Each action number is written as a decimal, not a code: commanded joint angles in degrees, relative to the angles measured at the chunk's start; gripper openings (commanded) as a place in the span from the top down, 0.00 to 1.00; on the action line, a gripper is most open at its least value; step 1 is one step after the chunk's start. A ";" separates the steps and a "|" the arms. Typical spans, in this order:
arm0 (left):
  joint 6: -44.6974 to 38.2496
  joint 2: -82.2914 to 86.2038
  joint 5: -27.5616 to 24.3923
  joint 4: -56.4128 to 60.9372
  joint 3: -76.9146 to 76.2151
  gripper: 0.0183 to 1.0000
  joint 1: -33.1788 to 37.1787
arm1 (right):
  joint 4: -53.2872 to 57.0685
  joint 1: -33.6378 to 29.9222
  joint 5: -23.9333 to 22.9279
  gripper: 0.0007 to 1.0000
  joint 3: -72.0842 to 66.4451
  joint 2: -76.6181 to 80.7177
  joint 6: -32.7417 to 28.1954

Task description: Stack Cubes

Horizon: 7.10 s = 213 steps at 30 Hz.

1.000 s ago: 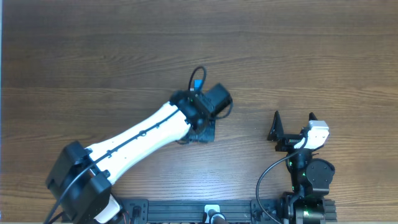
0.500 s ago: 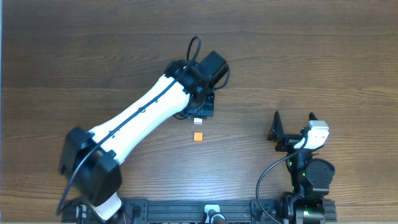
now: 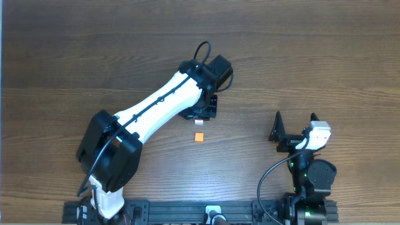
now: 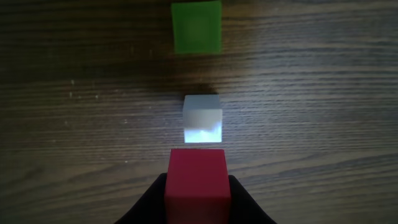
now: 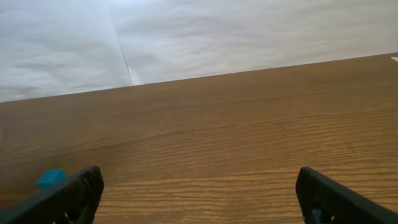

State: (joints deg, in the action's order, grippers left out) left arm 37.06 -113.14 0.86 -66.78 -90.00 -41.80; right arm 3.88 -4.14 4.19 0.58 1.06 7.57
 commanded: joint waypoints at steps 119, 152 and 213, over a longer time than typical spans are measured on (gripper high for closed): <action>8.87 2.80 -4.46 3.19 12.59 0.48 -7.37 | 0.20 0.07 0.28 0.01 -0.26 -0.35 0.28; 8.20 2.64 -1.62 11.32 16.94 0.54 -5.57 | 0.20 0.07 0.28 0.01 -0.26 -0.35 0.28; 2.14 5.33 0.31 3.41 4.72 0.98 -0.55 | 0.20 0.04 0.28 0.01 -0.26 -0.35 0.28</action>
State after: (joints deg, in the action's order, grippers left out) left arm 40.91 -105.80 0.49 -63.75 -84.23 -42.57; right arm 3.88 -4.14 4.19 0.58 1.06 7.55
